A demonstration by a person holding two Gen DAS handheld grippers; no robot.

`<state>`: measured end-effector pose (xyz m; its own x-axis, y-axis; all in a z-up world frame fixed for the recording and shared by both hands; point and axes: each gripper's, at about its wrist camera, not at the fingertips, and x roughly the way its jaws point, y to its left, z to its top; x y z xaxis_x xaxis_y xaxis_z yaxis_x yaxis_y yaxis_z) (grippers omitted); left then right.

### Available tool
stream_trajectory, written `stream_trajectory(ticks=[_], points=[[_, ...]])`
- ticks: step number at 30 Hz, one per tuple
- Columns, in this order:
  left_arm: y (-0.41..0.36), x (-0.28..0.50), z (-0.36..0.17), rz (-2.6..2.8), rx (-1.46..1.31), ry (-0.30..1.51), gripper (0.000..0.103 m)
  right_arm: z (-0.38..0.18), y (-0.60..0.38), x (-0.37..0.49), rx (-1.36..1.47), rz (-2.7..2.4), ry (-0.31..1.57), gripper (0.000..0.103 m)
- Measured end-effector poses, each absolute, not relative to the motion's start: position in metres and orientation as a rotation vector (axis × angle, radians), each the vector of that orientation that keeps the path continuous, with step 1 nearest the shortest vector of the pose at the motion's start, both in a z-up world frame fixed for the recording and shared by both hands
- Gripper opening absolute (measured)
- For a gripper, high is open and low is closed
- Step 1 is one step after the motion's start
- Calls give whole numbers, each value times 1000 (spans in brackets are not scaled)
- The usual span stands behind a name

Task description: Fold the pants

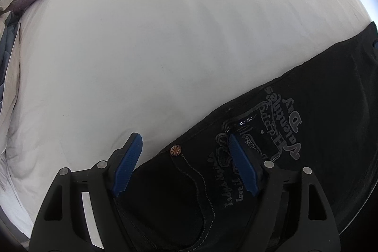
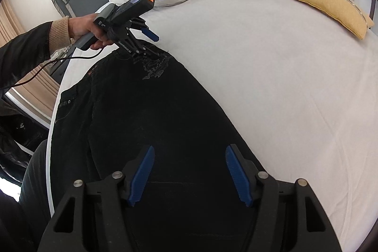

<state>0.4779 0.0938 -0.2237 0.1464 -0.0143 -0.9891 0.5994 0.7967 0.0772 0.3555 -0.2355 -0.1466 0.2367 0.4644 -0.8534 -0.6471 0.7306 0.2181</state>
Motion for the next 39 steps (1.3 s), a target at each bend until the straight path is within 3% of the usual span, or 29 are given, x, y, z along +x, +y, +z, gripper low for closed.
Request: stream_trajectory(ticks=[2,4,5,6,7,9,22,34,36,39], points=[[93,478,-227,-469,524,1352,74,-148,-235,358,-197,766,1097,58],[90,468,-226,-522,505,1342,44,-149,-234,360,-208,765,1097,56],[88,465,-225,-529,505,1337,40,-150,-233,361,-215,768,1099,54],[85,462,-227,-536,515,1328,24,-150,-232,363,-220,767,1100,53],[81,456,-226,-543,530,1310,15,-149,-231,365,-226,762,1100,52],[74,448,-223,-527,589,1261,8,-148,-230,368,-230,758,1097,50],[94,381,-155,-486,513,984,7,-157,-194,409,-280,761,1122,50],[91,360,-145,-503,512,925,6,-184,-135,447,-337,830,1202,43],[93,359,-144,-500,508,928,7,-186,-132,448,-331,842,1209,28],[95,363,-147,-501,504,931,7,-186,-132,444,-349,849,1213,17]])
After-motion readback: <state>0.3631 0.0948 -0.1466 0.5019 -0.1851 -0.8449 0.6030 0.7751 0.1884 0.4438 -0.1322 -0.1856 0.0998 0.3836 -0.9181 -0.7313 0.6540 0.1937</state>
